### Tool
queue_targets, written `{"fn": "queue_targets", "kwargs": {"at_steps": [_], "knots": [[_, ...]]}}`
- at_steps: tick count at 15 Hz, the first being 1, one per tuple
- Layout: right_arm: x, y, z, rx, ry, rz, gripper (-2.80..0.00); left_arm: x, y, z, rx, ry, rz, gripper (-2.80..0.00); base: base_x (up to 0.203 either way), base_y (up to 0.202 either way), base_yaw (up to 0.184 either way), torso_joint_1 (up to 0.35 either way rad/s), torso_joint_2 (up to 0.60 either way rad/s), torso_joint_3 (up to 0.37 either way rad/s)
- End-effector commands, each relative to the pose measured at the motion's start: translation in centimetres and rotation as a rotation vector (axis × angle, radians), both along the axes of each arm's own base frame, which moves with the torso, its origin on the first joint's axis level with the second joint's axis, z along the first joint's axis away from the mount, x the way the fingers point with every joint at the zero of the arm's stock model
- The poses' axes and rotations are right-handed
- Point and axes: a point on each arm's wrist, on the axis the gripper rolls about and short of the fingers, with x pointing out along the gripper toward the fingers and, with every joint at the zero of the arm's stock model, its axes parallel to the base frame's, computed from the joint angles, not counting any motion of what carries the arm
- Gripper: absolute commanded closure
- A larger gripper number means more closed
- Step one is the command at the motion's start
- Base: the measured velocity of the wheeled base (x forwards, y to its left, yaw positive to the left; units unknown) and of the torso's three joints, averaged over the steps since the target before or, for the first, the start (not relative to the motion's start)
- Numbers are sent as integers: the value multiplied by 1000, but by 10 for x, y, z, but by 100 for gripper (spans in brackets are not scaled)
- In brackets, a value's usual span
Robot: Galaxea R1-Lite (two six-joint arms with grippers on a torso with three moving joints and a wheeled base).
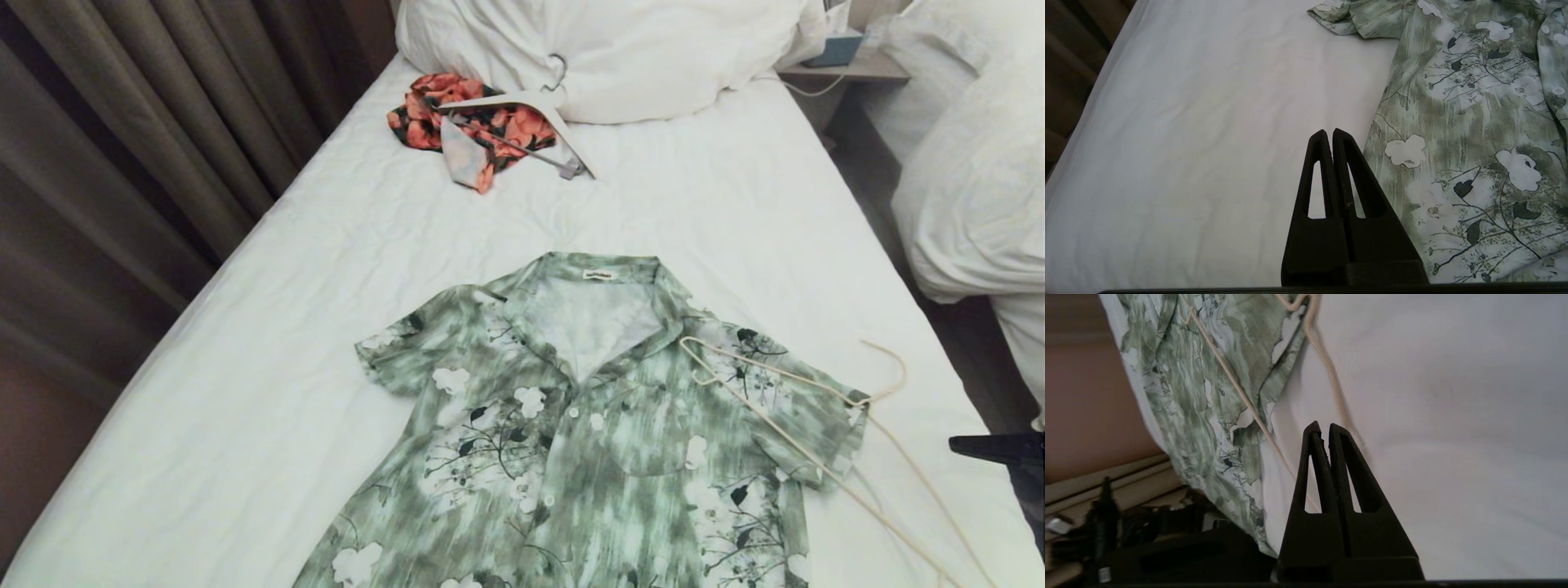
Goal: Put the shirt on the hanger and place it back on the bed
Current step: Lift the shirt and hanger
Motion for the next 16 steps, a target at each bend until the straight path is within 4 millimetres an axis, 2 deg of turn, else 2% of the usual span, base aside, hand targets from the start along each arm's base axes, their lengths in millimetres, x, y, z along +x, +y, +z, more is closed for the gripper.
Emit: {"fn": "queue_targets", "kwargs": {"at_steps": [1, 2, 3, 10, 14, 16], "knots": [[14, -13, -18, 60, 55, 2, 0, 0, 0, 0, 0, 1, 0, 0, 0, 0, 0, 0, 0, 0], [19, -18, -22, 78, 71, 6, 0, 0, 0, 0, 0, 1, 0, 0, 0, 0, 0, 0, 0, 0], [19, -18, -23, 83, 73, 13, -280, 0, 0, 0, 0, 0, 0, 0, 0, 0, 0, 0, 0, 0], [32, 3, -22, 220, 14, 81, -280, 0, 0, 0, 0, 1, 0, 0, 0, 0, 0, 0, 0, 0], [28, 21, -39, 146, -76, 206, -280, 0, 0, 0, 0, 0, 0, 0, 0, 0, 0, 0, 0, 0], [30, 32, -43, 154, -56, 240, -280, 0, 0, 0, 0, 1, 0, 0, 0, 0, 0, 0, 0, 0]]}}
